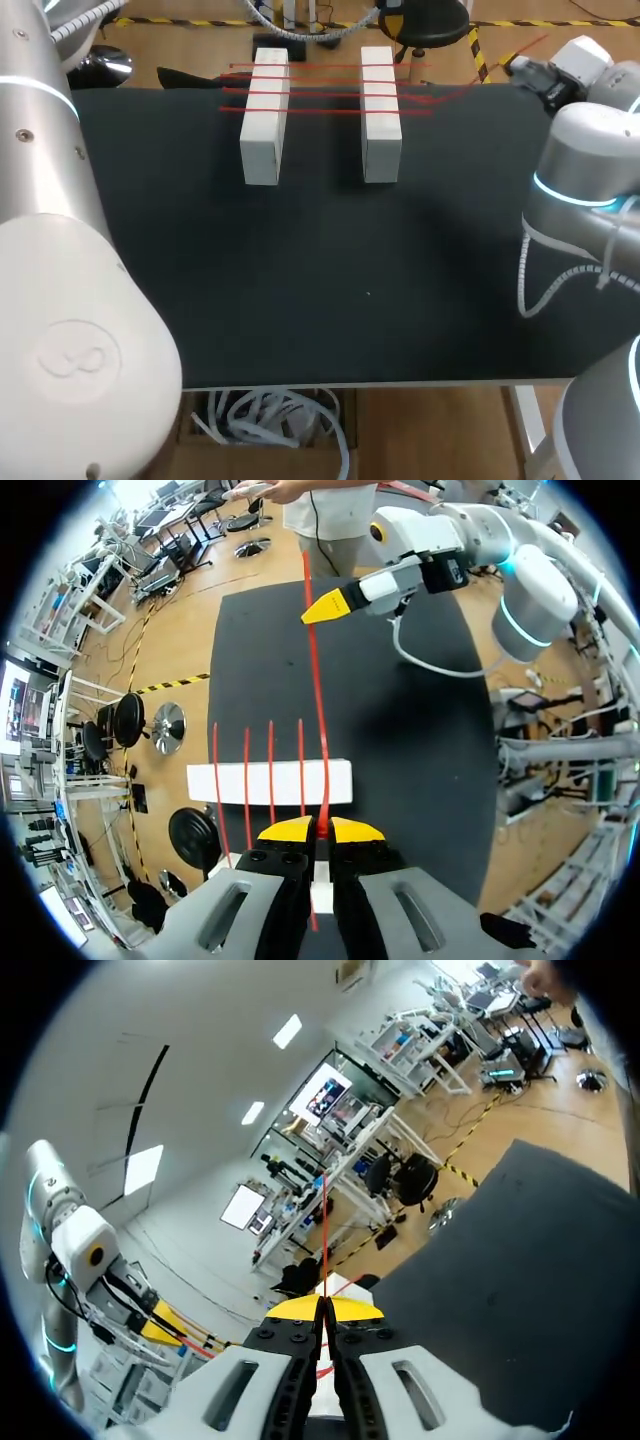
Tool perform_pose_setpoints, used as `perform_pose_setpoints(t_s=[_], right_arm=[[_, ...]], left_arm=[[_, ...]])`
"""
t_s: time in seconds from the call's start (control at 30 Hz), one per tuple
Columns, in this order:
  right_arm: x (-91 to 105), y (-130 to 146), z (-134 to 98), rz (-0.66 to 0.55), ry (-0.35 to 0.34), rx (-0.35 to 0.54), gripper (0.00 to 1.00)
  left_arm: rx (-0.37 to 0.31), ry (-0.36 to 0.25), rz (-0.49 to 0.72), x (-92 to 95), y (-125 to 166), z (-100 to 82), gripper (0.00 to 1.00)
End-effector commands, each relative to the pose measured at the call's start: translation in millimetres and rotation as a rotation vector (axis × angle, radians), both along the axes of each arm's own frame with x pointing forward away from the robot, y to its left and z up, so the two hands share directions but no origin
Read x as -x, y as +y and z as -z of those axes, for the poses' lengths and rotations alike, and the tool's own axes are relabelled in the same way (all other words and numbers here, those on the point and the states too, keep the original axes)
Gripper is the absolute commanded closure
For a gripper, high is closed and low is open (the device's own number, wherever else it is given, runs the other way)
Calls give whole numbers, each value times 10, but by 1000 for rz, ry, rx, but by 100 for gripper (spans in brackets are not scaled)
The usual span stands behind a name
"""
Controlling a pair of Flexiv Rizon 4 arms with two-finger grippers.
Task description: Grab the tape and strap the tape.
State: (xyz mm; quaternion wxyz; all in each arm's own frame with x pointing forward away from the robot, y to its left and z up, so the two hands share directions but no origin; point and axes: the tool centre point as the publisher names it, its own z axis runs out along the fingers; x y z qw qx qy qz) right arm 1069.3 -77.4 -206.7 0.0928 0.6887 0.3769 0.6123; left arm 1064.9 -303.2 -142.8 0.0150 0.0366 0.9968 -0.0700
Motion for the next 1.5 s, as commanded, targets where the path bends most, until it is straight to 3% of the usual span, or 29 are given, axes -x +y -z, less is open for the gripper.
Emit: perform_pose_setpoints(t_s=[0.03,0.3,0.6,1.13,1.37,1.5], right_arm=[[-53,2,-127,31,87,81,100],[-59,-62,-176,75,140,234,100],[-36,-113,-206,74,235,555,100],[-52,-267,-240,106,235,1128,100],[-63,-336,-242,113,222,1304,100],[-64,-353,-244,123,230,1333,100]], left_arm=[[-6,3,0,-12,-12,-12,100],[-6,3,0,-12,-12,-12,100],[-6,3,0,-12,-12,-12,100],[-6,3,0,-12,-12,-12,100],[-6,3,0,-12,-12,-12,100],[-6,3,0,-12,-12,-12,100]])
